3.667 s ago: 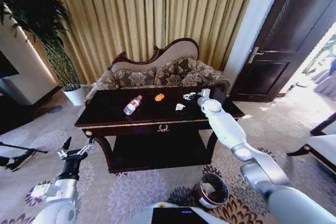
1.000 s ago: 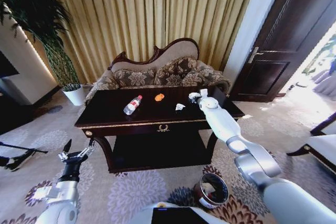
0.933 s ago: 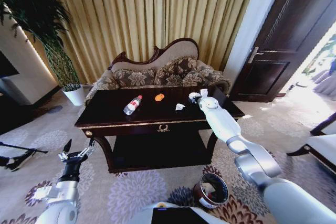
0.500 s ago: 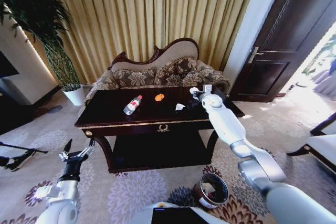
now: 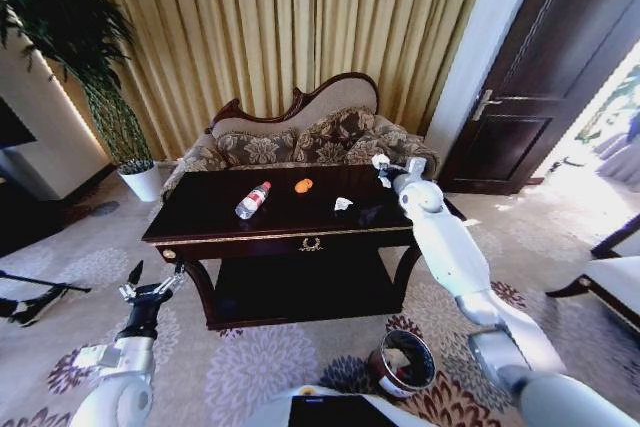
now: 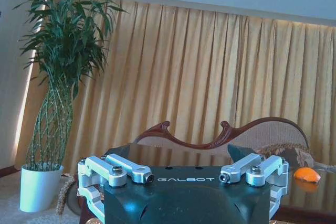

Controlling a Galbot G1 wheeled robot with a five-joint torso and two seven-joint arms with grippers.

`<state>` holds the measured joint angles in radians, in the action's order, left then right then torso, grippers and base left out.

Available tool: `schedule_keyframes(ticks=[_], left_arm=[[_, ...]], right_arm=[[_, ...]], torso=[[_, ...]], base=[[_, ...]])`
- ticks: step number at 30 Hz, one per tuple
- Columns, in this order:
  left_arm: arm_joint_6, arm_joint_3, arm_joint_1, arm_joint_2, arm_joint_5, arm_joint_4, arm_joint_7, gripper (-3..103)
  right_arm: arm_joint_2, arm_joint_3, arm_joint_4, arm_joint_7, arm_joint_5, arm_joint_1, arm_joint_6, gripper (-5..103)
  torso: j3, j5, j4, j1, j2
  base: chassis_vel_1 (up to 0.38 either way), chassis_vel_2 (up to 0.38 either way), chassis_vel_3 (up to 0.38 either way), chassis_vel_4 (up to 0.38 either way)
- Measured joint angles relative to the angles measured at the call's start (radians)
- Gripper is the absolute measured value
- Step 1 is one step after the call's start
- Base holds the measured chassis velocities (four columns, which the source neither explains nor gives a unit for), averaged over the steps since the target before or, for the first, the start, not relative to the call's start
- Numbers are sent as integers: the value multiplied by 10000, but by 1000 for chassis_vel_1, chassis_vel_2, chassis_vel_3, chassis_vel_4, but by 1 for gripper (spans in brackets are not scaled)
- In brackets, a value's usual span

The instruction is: Move to the front of the table and place the trash on the table into the trash bin.

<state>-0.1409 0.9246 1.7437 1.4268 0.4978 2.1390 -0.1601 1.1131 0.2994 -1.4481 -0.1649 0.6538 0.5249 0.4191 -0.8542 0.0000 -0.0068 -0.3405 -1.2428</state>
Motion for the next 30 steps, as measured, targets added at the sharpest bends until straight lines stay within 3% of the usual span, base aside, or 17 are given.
schedule_keyframes(ticks=[10,23,30], left_arm=[[6,-334,-197,-88,-152,-285,8,100],[-5,-520,-257,-152,-264,-433,18,100],[-2,-652,-313,-161,-355,-442,176,100]], right_arm=[[-214,1145,-2059,-56,270,1944,-468,0],[-205,2649,-3962,-6,327,3777,-428,0],[-214,2872,-4413,32,329,4316,-428,0]], torso=[[0,3,-2,0,0],[0,2,-3,0,0],[-1,1,-3,0,0]], base=[[0,0,0,0],[0,0,0,0],[13,-15,-15,12]])
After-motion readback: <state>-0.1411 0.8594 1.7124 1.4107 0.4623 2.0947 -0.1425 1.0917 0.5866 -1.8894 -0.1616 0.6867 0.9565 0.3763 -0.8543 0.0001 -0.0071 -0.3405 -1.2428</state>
